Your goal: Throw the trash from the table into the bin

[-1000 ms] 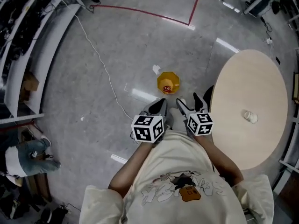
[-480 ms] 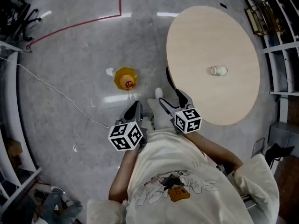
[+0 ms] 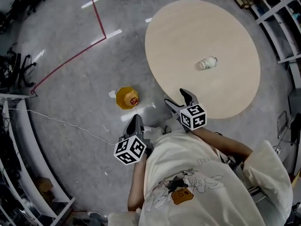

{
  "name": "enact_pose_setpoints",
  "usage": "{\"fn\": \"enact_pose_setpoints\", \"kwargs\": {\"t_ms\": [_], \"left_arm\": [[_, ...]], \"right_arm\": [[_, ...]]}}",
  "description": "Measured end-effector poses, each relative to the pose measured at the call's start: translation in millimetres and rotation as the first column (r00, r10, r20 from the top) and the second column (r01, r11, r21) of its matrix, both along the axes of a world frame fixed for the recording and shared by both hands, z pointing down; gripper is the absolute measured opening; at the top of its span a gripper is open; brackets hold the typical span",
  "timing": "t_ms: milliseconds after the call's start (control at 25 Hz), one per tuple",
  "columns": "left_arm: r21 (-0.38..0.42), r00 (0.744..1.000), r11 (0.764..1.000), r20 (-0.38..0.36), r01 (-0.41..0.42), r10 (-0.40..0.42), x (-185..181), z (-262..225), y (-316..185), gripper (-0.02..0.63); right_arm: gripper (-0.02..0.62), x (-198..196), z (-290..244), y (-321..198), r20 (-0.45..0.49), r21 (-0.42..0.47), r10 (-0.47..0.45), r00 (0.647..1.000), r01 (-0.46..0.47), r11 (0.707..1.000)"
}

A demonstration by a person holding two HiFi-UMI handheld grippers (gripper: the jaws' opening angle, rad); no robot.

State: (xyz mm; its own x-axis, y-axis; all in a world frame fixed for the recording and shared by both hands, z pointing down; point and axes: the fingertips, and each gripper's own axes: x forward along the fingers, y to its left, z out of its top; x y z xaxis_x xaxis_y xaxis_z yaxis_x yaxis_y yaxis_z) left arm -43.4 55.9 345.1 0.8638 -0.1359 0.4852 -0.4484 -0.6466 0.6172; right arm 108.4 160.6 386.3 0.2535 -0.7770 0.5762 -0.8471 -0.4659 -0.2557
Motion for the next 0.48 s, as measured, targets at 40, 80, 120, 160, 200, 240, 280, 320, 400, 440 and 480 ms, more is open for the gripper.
{"fn": "enact_pose_setpoints", "kwargs": {"t_ms": [40, 80, 120, 160, 200, 240, 280, 320, 400, 440, 480], "left_arm": [[0.004, 1.0, 1.0, -0.002, -0.02, 0.02, 12.2, -2.5, 8.8, 0.0], [0.008, 0.999, 0.999, -0.004, -0.04, 0.04, 24.1, -4.9, 18.2, 0.0], [0.011, 0.998, 0.998, -0.004, -0.058, 0.058, 35.4, -7.3, 27.9, 0.0], [0.015, 0.997, 0.997, -0.003, -0.074, 0.074, 46.0, -9.9, 37.5, 0.0], [0.021, 0.996, 0.996, -0.002, -0.088, 0.088, 56.1, -12.9, 46.4, 0.0], [0.031, 0.995, 0.994, 0.0, -0.104, 0.104, 65.6, -16.2, 54.3, 0.0], [0.043, 0.993, 0.992, 0.004, -0.122, 0.122, 74.5, -19.2, 61.2, 0.0], [0.054, 0.99, 0.989, 0.007, -0.139, 0.139, 82.8, -21.5, 67.3, 0.0], [0.063, 0.986, 0.984, 0.007, -0.166, 0.166, 98.9, -23.2, 78.2, 0.0], [0.065, 0.984, 0.982, 0.008, -0.176, 0.176, 106.9, -23.1, 83.2, 0.0], [0.068, 0.982, 0.98, 0.01, -0.187, 0.187, 114.9, -23.1, 88.1, 0.0]], "right_arm": [[0.39, 12.2, -2.0, 9.6, -0.003, 0.005, 0.021, 1.0, -0.021, 1.0], [0.39, 24.7, -3.5, 20.3, -0.005, 0.008, 0.044, 0.999, -0.044, 0.999], [0.39, 37.1, -4.4, 31.9, -0.007, 0.011, 0.067, 0.998, -0.067, 0.998], [0.39, 49.2, -4.8, 44.1, -0.007, 0.012, 0.091, 0.996, -0.09, 0.996], [0.39, 61.0, -4.7, 56.7, -0.006, 0.014, 0.116, 0.993, -0.116, 0.993], [0.39, 72.3, -4.4, 69.3, -0.003, 0.016, 0.145, 0.989, -0.145, 0.989], [0.39, 82.9, -3.8, 81.7, 0.002, 0.019, 0.177, 0.984, -0.177, 0.984], [0.39, 92.7, -2.8, 93.7, 0.007, 0.022, 0.21, 0.978, -0.21, 0.977], [0.39, 111.3, 1.0, 116.3, 0.013, 0.026, 0.268, 0.963, -0.269, 0.963], [0.39, 120.2, 3.5, 126.6, 0.013, 0.025, 0.293, 0.956, -0.294, 0.956], [0.39, 128.4, 5.6, 136.0, 0.014, 0.025, 0.316, 0.949, -0.316, 0.948]]}}
